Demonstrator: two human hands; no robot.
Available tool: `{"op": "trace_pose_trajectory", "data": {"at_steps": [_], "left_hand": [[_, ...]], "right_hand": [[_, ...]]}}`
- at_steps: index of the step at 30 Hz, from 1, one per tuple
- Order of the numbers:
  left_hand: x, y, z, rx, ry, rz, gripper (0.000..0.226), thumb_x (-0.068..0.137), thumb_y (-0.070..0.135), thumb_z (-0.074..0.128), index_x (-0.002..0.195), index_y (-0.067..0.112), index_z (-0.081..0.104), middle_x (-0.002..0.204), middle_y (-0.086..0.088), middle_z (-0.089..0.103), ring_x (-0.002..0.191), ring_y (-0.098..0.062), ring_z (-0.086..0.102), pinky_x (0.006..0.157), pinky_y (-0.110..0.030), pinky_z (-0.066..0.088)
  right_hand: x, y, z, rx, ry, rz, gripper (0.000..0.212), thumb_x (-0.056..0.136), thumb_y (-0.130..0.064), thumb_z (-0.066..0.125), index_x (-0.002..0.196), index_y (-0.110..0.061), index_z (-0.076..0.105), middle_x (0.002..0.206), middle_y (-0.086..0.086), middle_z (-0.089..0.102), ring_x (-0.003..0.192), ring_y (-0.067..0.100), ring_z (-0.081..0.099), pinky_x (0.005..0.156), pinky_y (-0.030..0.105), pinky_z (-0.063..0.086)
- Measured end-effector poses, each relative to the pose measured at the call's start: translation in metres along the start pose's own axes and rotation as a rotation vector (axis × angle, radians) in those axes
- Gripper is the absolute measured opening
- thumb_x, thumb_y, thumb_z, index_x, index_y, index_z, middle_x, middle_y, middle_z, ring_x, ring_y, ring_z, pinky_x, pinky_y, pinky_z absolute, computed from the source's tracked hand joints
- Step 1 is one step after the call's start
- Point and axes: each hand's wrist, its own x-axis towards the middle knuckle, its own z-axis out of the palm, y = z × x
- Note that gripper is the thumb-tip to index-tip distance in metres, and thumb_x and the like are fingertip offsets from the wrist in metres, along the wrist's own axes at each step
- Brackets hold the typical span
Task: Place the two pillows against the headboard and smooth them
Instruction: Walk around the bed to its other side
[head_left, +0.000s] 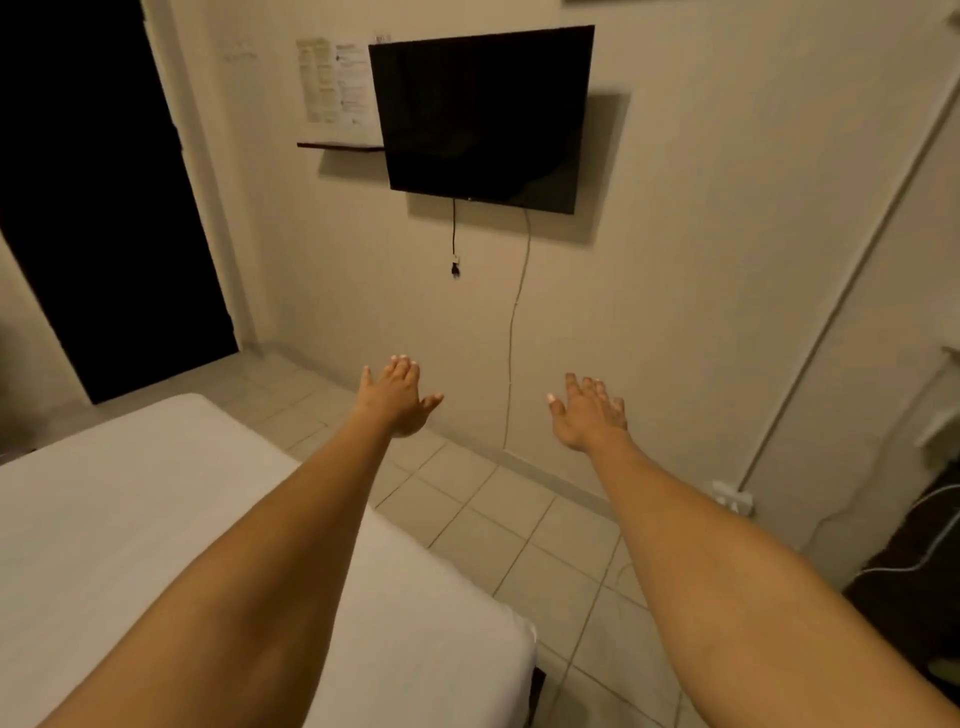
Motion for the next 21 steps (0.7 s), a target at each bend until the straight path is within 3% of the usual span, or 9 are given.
{"op": "trace_pose_trajectory", "data": {"at_steps": [12,21], "left_hand": [[0.178,0.139,0.002,-0.05,0.02,-0.066,0.073,0.1,0.053,0.021,0.155,0.008,0.005,0.164,-0.009,0.0,0.152,-0.024,-0.002,0.12,-0.052,0.0],[0.286,0.157,-0.006,-0.005,0.003,-0.166,0.076,0.099,0.055,0.021,0.155,0.007,0.003,0.164,-0.012,0.0,0.152,-0.028,-0.002,0.12,-0.052,0.001]], "right_hand": [[0.184,0.124,-0.041,-0.068,0.022,-0.064,0.064,0.101,-0.046,0.016,0.155,-0.016,0.003,0.163,0.009,0.005,0.151,0.025,0.002,0.12,0.047,0.006],[0.313,0.144,-0.058,-0.035,0.002,-0.14,0.062,0.101,-0.044,0.017,0.155,-0.018,0.001,0.164,0.006,0.001,0.151,0.024,0.0,0.121,0.047,0.005]]}}
